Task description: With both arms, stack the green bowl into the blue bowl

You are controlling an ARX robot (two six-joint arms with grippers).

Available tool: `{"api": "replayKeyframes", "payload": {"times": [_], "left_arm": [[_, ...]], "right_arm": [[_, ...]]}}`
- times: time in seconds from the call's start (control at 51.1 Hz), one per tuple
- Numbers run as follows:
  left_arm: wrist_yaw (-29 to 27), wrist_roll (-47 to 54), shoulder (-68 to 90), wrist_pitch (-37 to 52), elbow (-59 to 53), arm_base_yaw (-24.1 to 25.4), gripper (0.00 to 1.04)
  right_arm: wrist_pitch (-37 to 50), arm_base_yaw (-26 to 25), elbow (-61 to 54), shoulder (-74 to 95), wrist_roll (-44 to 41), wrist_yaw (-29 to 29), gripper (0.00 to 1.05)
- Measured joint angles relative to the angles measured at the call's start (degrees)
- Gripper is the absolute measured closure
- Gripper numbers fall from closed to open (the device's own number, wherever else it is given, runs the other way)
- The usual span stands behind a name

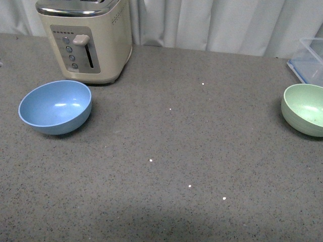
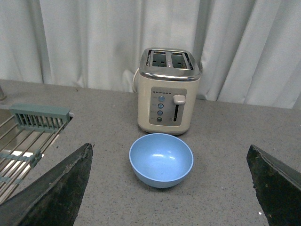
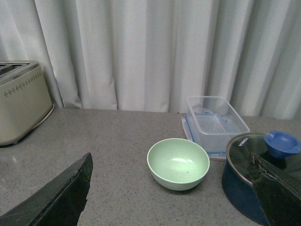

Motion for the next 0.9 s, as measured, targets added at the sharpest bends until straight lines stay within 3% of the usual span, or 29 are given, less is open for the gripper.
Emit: {"api": "replayKeyframes", "payload": {"times": [0.901], "left_arm": [[0.0,0.0,0.0,0.0,0.0,0.0,0.06]], "right_arm": [[0.0,0.0,0.0,0.0,0.0,0.0,0.09]]}}
